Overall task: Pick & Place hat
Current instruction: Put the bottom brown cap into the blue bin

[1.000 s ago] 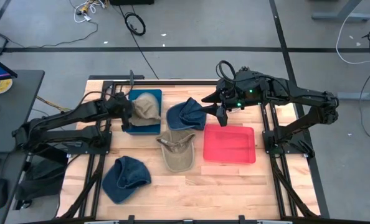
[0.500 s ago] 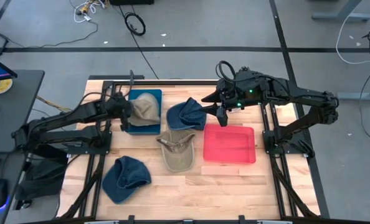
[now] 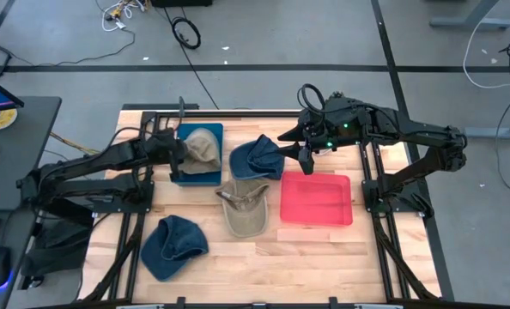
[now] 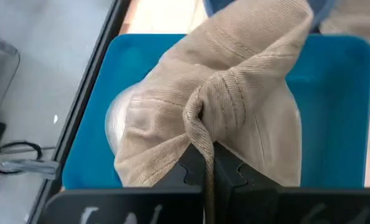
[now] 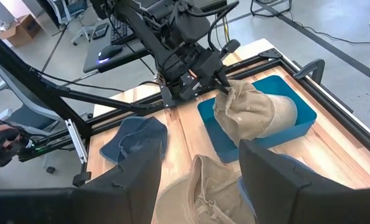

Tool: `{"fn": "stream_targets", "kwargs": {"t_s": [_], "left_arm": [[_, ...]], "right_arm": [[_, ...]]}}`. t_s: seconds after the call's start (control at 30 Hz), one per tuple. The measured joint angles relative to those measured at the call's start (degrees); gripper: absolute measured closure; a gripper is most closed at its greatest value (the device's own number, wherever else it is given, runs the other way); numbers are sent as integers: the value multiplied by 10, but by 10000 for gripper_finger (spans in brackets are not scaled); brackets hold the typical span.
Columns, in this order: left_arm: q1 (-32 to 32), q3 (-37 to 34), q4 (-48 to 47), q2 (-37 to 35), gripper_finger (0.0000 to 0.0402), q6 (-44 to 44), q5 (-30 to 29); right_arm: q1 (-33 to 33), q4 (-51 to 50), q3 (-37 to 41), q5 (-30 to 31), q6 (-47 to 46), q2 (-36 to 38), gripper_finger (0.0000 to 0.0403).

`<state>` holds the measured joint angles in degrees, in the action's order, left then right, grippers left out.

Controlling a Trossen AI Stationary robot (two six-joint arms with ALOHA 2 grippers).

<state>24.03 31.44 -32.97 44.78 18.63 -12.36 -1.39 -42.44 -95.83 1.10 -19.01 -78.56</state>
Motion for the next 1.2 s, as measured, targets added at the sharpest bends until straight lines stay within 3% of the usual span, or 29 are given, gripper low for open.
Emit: {"fn": "stream_targets", "kwargs": {"t_s": [0.23, 0.43, 0.63, 0.87, 1.0, 1.2], "left_arm": [[-15, 0, 74, 10, 399, -30, -20], [-13, 0, 32, 10, 386, -53, -21], [-13, 0, 12, 9, 330, -62, -22], [-14, 2, 10, 8, 260, -134, -5], [-19, 36, 12, 8, 225, -163, -3], [-34, 111, -8, 8, 178, -120, -2]], "right_arm": [[0, 0, 0, 0, 0, 0, 188], [0, 0, 0, 0, 0, 0, 188], [0, 0, 0, 0, 0, 0, 188], [0, 0, 0, 0, 3, 0, 188], [0, -1, 0, 0, 4, 0, 188], [0, -4, 0, 0, 9, 0, 188]]}}
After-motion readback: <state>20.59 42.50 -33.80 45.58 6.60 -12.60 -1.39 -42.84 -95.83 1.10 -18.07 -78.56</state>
